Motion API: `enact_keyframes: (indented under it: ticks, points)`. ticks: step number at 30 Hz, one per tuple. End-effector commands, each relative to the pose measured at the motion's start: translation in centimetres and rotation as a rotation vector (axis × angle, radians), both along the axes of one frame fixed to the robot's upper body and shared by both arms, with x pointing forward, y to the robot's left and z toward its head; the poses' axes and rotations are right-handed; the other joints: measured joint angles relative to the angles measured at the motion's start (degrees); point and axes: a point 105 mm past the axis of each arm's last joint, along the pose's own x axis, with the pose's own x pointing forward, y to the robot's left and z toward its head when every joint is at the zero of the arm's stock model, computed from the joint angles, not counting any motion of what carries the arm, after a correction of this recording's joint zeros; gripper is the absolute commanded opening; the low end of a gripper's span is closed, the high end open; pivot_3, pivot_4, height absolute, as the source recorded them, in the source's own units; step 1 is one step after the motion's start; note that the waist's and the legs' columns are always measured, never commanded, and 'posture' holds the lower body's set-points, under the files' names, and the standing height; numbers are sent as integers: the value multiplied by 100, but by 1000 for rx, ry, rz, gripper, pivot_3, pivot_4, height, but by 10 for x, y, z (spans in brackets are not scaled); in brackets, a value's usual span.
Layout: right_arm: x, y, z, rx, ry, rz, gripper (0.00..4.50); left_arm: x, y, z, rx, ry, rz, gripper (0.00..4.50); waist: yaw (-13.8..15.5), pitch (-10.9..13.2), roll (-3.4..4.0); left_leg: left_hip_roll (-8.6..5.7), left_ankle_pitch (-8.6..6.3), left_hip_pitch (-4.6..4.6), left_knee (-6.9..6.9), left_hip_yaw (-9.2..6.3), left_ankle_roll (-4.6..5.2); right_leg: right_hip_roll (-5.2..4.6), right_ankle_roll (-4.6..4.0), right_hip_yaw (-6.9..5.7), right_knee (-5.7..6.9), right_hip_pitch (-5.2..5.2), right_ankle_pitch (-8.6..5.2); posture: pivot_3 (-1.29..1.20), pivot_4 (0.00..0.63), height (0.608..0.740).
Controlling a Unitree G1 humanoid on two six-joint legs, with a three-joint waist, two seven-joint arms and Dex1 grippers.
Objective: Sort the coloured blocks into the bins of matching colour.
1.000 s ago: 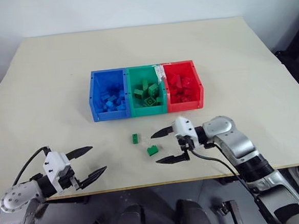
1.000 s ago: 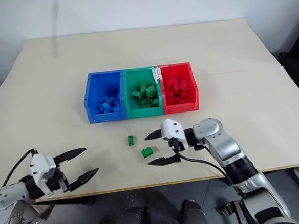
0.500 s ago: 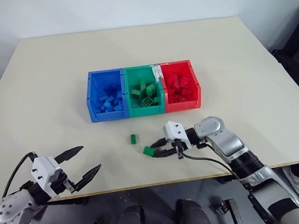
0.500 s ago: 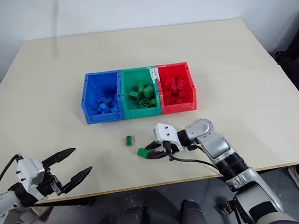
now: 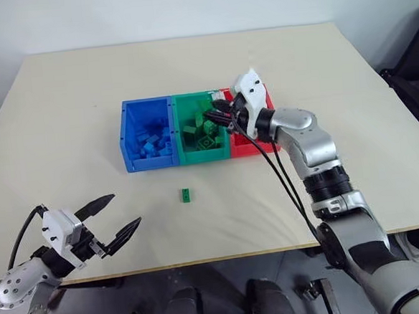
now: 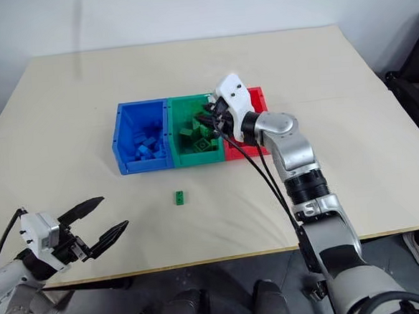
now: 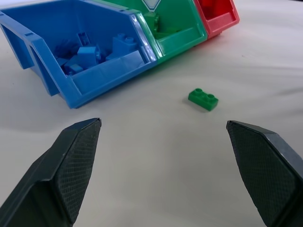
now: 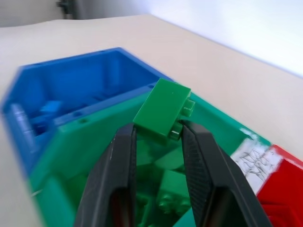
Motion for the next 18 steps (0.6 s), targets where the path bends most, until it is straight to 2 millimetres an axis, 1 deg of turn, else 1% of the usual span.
enact_keyframes:
  ticks: [1,3,4,5,6,7,8,9,11,13,14,16,17,18]
  points:
    - [-1,3,20,34,-93,17,2321,-2,-2,9,-14,-34,-7,4500,-41,0,1,0,0,-2,0,0,0,0,0,0,1,-2,0,0,150,740]
    - [-2,0,27,46,-129,19,2960,-2,-2,9,-17,-26,-8,4500,-54,1,1,0,0,-2,0,2,1,0,0,0,1,-3,0,0,150,740]
    - [-5,-3,29,47,-144,31,3359,-3,-1,8,-22,-13,-12,4500,-54,1,1,1,0,-1,0,3,1,0,0,0,1,-3,0,0,150,740]
    - [-8,-6,29,48,-149,49,3642,-4,-1,7,-23,-5,-15,4500,-53,1,1,1,0,-1,0,3,0,1,0,-2,1,-2,0,0,150,740]
    - [-16,-8,26,40,-135,106,4032,-5,0,6,-23,5,-12,4500,-50,1,1,3,0,-1,1,3,0,1,0,-2,1,-3,0,0,150,740]
    - [-29,-11,21,45,-119,192,4427,-5,3,5,-20,13,-3,4500,-35,0,1,4,0,-1,1,3,1,1,0,-1,1,-2,0,0,150,740]
    - [-45,-16,12,37,-102,289,4473,-6,7,3,-12,20,6,4500,-18,0,0,5,-1,-1,1,0,1,1,0,-3,-1,0,0,0,150,740]
    - [-64,-25,-1,-9,-106,387,4473,-7,11,1,-5,28,16,4500,-2,-1,-2,5,-2,-1,1,-5,4,0,0,-6,-3,4,0,0,150,740]
    - [-88,-38,-19,-81,-113,496,4473,-8,16,-1,6,39,26,4500,39,-2,-3,3,-8,-1,2,-14,12,0,0,-15,-9,14,0,0,150,740]
    - [-101,-55,-31,-82,-96,524,4473,-10,22,-1,20,45,35,4500,38,-1,-3,0,-17,-2,7,0,21,-3,3,-11,-18,16,1,0,150,740]
    - [-106,-66,-42,-114,-86,529,4473,-11,26,-1,32,46,42,4500,40,-1,-2,0,-18,-1,9,9,22,-5,4,-10,-21,16,2,0,150,740]
    - [-120,-93,-65,-196,-68,553,4473,-12,35,0,66,41,60,4500,42,-1,-2,1,-18,2,13,23,21,-4,5,-9,-26,16,2,0,150,740]
    - [-125,-110,-73,-209,-33,542,4473,-12,41,1,95,39,68,4500,44,-1,-3,-1,-18,5,12,29,21,-3,5,-9,-27,17,2,0,150,740]
    - [-128,-122,-78,-205,5,517,4473,-12,45,1,114,38,71,4500,62,-1,-3,1,-18,6,13,32,21,-1,5,-10,-29,17,2,0,150,740]
